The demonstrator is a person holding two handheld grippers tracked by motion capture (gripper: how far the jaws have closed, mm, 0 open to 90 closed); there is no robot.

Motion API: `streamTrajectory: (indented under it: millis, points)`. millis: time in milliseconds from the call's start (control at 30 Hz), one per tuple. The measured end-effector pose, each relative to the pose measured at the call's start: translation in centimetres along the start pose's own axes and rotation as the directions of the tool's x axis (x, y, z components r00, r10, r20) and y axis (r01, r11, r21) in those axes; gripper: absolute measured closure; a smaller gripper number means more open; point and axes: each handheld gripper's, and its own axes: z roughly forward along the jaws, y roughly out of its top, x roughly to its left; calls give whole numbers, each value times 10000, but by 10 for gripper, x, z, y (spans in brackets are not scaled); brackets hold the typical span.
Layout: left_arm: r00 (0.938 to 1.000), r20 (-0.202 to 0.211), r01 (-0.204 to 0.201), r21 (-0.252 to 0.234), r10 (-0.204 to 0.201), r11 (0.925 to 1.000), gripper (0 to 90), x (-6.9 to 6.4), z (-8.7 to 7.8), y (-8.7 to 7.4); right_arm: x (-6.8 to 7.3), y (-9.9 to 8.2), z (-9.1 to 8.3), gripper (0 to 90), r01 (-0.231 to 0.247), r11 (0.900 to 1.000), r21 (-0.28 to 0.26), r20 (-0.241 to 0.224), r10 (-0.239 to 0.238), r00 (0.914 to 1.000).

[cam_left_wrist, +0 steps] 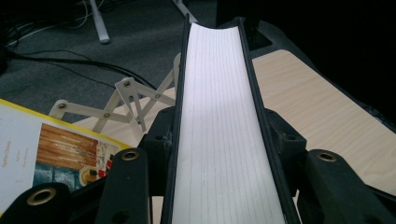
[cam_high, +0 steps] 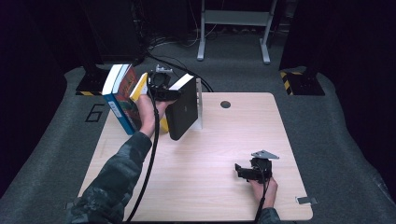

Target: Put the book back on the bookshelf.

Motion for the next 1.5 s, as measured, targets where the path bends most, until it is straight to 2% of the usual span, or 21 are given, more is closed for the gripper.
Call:
streamTrajectory:
  millis: [300, 433, 800, 1033, 1067, 1167, 1200, 1333, 1433, 1500]
  points:
    - [9984, -434, 356, -119, -361, 9993, 531, 3, 23, 4, 0, 0, 0, 79, -35, 10000, -85, 19, 35, 10000]
    - [9967, -583, 552, -107, -558, 9984, 531, 3, 34, 0, 0, 0, 0, 80, -41, 9999, -119, 10, 42, 10000]
    - [9957, -724, 586, 42, -581, 9983, 530, 2, 60, -18, 0, -1, -1, 86, 11, 9999, -158, 5, -11, 10000]
    - [9945, -765, 711, -12, -710, 9975, 529, 4, 61, -26, 0, -1, -1, 87, 27, 9999, -158, 13, -27, 10000]
    - [9954, -771, 575, -30, -576, 9983, 528, 4, 60, -28, 1, -1, -1, 88, 41, 9999, -142, 20, -41, 10000]
    - [9955, -762, 564, -41, -566, 9984, 527, 4, 59, -30, 0, -1, -1, 89, 86, 9999, -91, 10, -86, 10000]
    - [9952, -712, 661, -144, -670, 9977, 526, 4, 58, -33, 1, -1, -1, 90, 88, 9999, -89, 16, -88, 10000]
    - [9963, -600, 608, -97, -613, 9981, 523, 7, 56, -37, 1, 0, 0, 92, 142, 9999, -57, 15, -141, 9999]
    - [9978, -527, 410, 39, -408, 9992, 521, 9, 54, -37, 1, -1, 0, 94, 144, 9999, -57, 23, -144, 9999]
    - [9991, -434, 21, 300, -8, 9995, 516, 7, 53, -35, 1, -1, 0, 95, 145, 9999, -54, 38, -145, 9999]
